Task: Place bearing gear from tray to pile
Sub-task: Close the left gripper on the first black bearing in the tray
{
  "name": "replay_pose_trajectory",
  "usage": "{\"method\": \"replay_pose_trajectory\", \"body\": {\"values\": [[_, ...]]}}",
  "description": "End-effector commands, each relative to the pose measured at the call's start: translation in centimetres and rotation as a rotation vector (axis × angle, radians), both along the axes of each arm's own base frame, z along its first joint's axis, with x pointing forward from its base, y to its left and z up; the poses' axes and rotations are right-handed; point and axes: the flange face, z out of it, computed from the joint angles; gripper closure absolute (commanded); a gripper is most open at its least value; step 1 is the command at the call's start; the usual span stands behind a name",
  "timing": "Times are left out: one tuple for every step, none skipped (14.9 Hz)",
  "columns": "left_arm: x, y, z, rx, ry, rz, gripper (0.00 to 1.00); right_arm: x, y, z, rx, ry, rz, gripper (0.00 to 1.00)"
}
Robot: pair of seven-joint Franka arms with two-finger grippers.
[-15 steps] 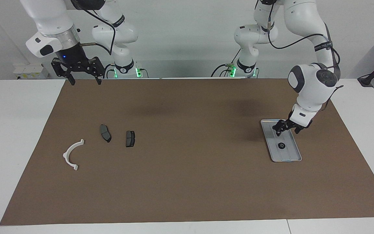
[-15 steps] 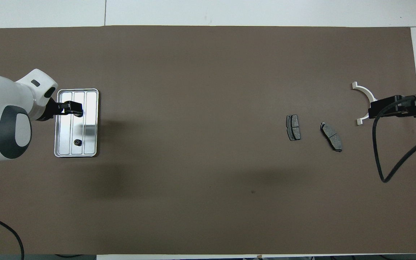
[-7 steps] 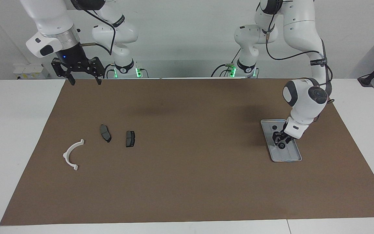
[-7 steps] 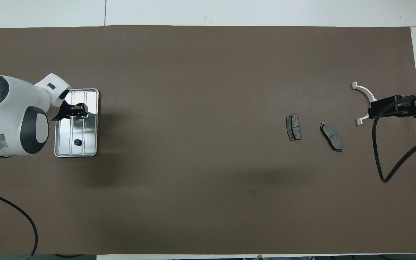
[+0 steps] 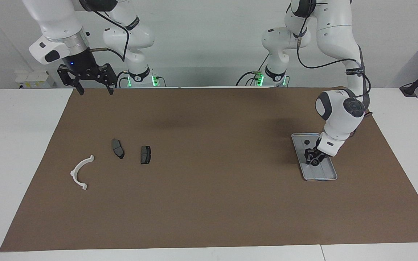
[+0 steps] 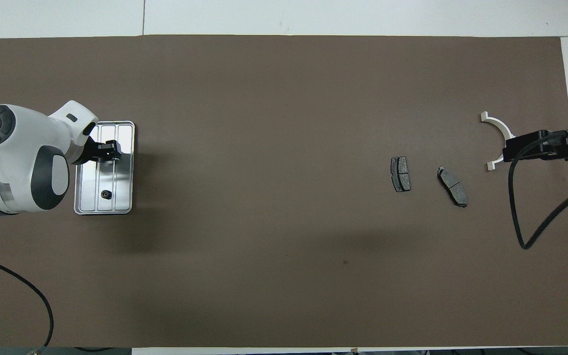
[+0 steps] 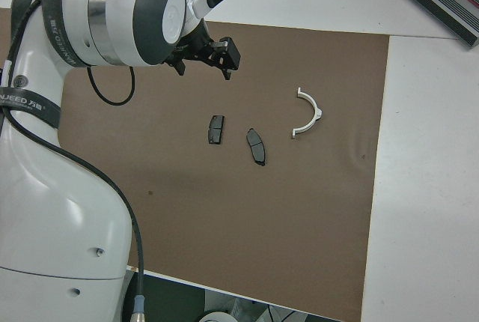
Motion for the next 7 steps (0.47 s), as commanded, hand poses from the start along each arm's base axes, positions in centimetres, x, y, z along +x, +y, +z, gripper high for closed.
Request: {"method": "replay_pose_trajectory", "body": {"values": [[0.3, 0.3, -0.2, 0.005, -0.016, 0.011, 0.55, -0.5, -0.3, 0.1, 0.002, 0.001, -0.010, 0.00], [0.3, 0.3, -0.2, 0.005, -0.015, 0.013, 0.69, -0.5, -0.3, 0.1, 0.002, 0.001, -0.008, 0.00], [0.3, 0.3, -0.4, 0.004, -0.008, 0.012, 0.82, -0.5, -0.3, 0.1, 0.002, 0.001, -0.010, 0.00], [0.3, 0.3, -0.2, 0.004, -0.007, 0.012, 0.88, -0.5, -0.3, 0.1, 0.002, 0.001, -0.008, 0.00], [0.7, 0.2, 0.1, 0.000, -0.002, 0.017, 0.91, -0.5, -0.3, 0.1, 0.002, 0.001, -0.010, 0.00], [1.3, 0.1, 1.1, -0.002, 0.007, 0.030, 0.91, -0.5, -0.3, 0.1, 0.002, 0.001, -0.008, 0.00], [2.1, -0.7, 2.0, -0.004, 0.036, 0.050, 0.91, -0.5, -0.3, 0.1, 0.002, 0.001, -0.007, 0.00]]}}
